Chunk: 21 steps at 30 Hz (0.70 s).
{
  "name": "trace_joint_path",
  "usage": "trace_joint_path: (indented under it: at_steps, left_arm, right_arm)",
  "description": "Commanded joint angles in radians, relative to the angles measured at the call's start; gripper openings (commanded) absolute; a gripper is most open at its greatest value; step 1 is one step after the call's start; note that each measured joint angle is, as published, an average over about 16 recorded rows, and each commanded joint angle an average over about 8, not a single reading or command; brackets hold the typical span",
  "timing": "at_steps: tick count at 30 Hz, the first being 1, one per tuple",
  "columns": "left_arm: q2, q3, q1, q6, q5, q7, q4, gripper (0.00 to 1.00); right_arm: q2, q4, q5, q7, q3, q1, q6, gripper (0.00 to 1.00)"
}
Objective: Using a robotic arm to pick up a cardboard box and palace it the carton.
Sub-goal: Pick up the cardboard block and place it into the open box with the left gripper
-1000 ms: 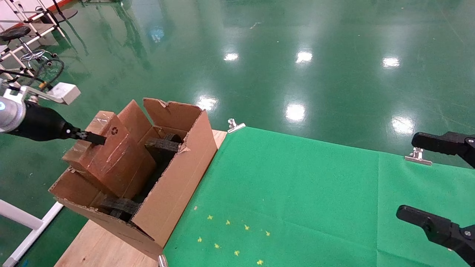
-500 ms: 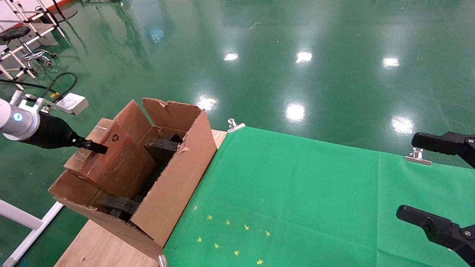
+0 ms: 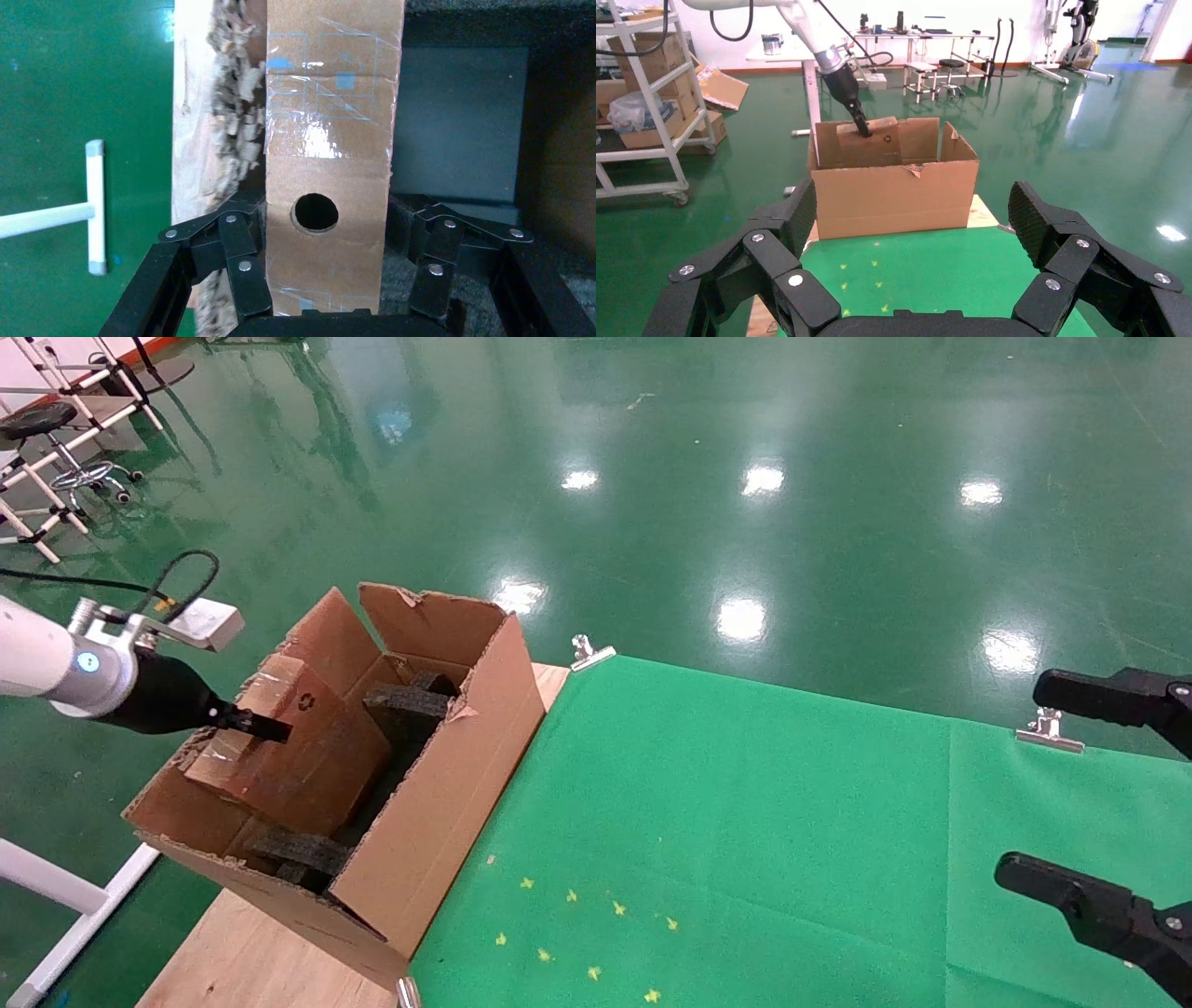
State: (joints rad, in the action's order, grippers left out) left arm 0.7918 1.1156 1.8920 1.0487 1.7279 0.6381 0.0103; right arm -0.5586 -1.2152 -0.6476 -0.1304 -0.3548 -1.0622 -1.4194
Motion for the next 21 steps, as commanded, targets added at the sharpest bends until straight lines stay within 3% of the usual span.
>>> trace_joint_path:
  at_steps: [1,21]
  left_arm:
    - [0.004,-0.006,-0.016,-0.010,-0.008,0.004,0.000,0.00]
    - [0.037,-0.049,-0.149,-0.108,-0.069,0.028,-0.004,0.00]
  right_arm:
    - [0.000,0.000,0.000,0.000,0.000,0.000,0.000,1.00]
    - [0.000,0.000,0.000,0.000,0.000,0.000,0.000,1.00]
